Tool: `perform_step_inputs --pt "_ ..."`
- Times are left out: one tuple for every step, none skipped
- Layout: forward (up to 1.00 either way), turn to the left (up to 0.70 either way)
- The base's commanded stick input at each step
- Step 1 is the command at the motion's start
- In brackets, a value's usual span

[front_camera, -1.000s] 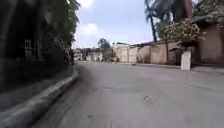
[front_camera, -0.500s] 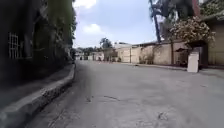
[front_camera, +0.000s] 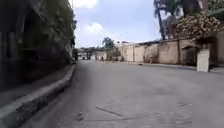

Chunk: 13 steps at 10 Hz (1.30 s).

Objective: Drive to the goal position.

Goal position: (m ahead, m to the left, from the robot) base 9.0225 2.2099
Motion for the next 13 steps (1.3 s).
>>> perform_step_inputs --pt "1.0 0.0" --pt "1.0 0.0" --pt "1.0 0.0" --pt "1.0 0.0" --pt "1.0 0.0" --pt "1.0 0.0" --pt "1.0 0.0" --pt "1.0 0.0" --pt "1.0 0.0" --pt "1.0 0.0" --pt "1.0 0.0" --pt "1.0 0.0" --pt "1.0 0.0"
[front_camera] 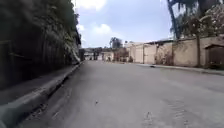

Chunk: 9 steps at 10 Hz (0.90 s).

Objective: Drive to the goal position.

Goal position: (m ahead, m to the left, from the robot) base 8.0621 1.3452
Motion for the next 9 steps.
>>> perform_step_inputs --pt "1.0 0.0" --pt "1.0 0.0" --pt "1.0 0.0" --pt "1.0 0.0" --pt "1.0 0.0" --pt "1.0 0.0" --pt "1.0 0.0" --pt "1.0 0.0" --pt "1.0 0.0"
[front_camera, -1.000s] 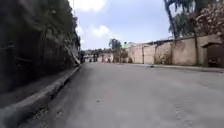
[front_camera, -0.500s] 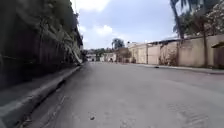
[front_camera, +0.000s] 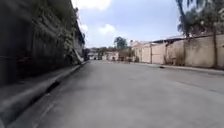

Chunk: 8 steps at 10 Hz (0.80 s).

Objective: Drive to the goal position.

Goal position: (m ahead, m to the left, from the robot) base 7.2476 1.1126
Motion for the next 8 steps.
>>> perform_step_inputs --pt "1.0 0.0" --pt "1.0 0.0" --pt "1.0 0.0" --pt "1.0 0.0" --pt "1.0 0.0" --pt "1.0 0.0" --pt "1.0 0.0" --pt "1.0 0.0"
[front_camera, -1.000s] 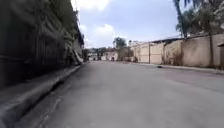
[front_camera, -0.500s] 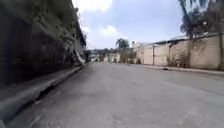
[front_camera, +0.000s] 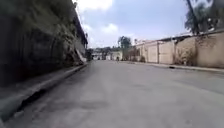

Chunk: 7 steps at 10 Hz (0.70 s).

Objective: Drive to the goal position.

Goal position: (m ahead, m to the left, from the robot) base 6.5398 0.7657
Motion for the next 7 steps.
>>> perform_step_inputs --pt "1.0 0.0" --pt "1.0 0.0" --pt "1.0 0.0" --pt "1.0 0.0" --pt "1.0 0.0" --pt "1.0 0.0" --pt "1.0 0.0"
